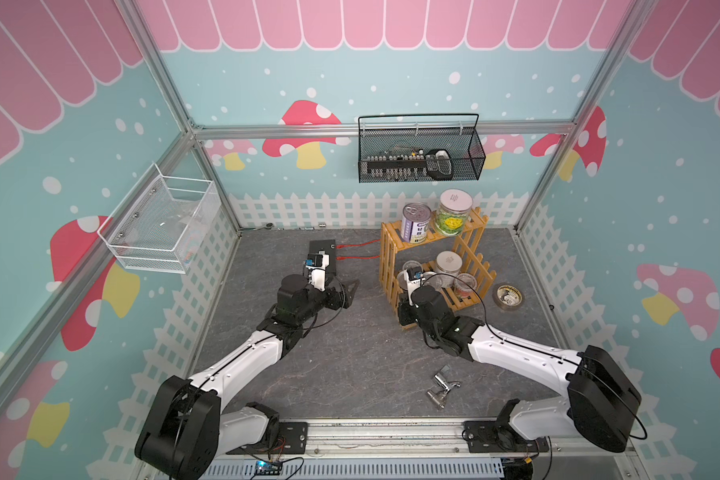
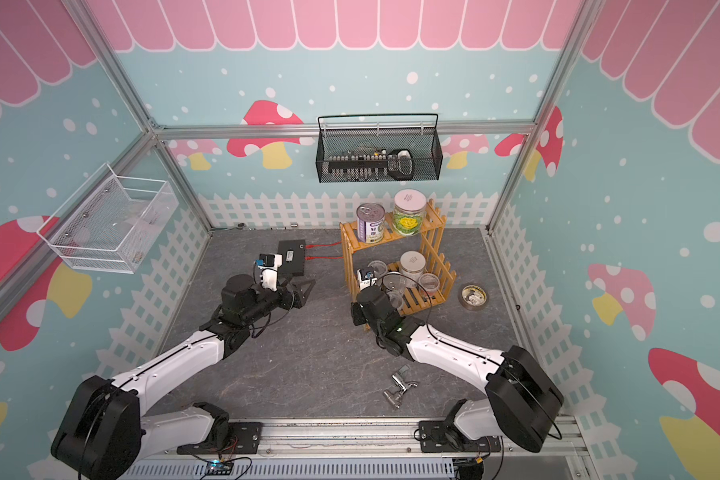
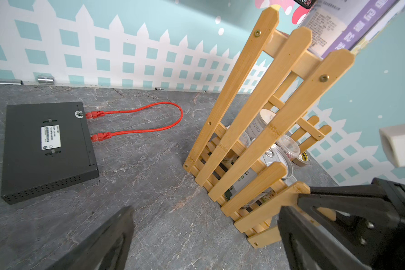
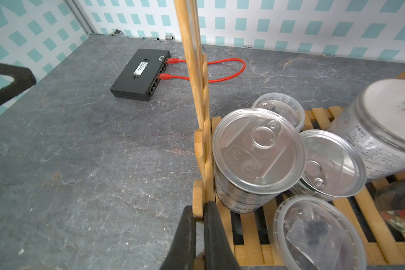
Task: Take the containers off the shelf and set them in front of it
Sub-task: Adjust the shelf at the center of the board.
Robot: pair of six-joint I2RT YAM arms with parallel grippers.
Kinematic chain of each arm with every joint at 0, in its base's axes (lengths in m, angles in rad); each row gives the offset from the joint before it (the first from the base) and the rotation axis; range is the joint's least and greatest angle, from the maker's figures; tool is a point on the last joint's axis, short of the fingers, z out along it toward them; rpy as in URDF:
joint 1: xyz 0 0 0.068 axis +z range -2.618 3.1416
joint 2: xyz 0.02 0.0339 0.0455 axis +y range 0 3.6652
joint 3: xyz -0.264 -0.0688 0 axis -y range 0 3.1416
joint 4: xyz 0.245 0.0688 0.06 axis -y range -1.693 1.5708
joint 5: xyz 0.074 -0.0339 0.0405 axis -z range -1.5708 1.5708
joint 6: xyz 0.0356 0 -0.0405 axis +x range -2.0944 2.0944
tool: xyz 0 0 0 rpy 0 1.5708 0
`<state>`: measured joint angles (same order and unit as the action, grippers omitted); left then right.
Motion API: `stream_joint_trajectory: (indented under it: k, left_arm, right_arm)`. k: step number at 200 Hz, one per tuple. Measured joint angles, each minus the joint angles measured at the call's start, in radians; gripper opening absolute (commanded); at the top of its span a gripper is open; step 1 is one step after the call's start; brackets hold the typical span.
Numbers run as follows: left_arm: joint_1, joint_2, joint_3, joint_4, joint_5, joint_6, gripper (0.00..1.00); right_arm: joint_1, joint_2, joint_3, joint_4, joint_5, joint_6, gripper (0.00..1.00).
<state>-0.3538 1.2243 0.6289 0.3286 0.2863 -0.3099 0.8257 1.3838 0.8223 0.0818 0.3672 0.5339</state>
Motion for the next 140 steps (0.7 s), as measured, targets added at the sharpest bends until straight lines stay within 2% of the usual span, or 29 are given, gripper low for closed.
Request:
stream_joint_trajectory:
  k: [31, 69, 140]
  left_arm:
    - [0.006, -0.008, -0.004, 0.005, -0.013, 0.000, 0.99]
    - [0.034, -0.008, -0.020, 0.010, -0.025, 0.000, 0.99]
    - [0.090, -0.008, -0.025, 0.024, -0.045, 0.000, 0.99]
  right_arm:
    - [0.069, 0.057, 0.058, -0.034, 0.110, 0.085, 0.03]
    - [0.159, 0.183, 0.203, -0.132, 0.254, 0.220, 0.00]
    - [0.253, 0.415, 0.498, -0.327, 0.413, 0.444, 0.00]
